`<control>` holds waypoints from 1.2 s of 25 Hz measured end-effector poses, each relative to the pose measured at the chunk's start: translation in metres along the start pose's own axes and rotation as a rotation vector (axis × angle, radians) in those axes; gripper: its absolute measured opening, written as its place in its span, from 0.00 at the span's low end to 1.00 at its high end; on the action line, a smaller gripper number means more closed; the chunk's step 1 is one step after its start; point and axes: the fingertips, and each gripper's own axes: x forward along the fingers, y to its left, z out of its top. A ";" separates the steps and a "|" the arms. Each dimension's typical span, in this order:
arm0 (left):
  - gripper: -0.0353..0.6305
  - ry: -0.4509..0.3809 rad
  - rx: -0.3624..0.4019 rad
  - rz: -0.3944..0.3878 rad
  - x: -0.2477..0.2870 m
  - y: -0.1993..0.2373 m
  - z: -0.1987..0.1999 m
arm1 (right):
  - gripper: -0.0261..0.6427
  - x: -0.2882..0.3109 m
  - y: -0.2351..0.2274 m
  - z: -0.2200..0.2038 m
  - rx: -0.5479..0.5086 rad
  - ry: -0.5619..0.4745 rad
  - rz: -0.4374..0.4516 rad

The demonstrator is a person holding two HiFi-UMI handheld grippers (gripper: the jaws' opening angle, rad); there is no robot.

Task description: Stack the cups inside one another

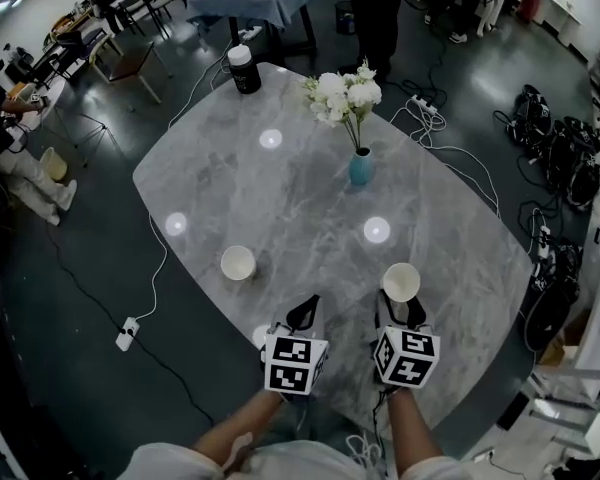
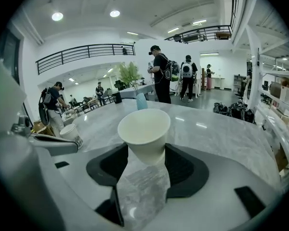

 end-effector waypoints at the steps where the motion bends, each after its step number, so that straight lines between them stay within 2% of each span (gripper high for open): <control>1: 0.05 -0.006 -0.006 0.005 -0.005 0.004 -0.001 | 0.36 -0.002 0.006 0.001 -0.007 -0.002 0.005; 14: 0.05 -0.074 -0.049 0.071 -0.070 0.048 -0.012 | 0.36 -0.027 0.076 0.008 -0.076 -0.029 0.052; 30: 0.05 -0.144 -0.169 0.217 -0.132 0.127 -0.028 | 0.36 -0.023 0.200 0.021 -0.227 -0.035 0.225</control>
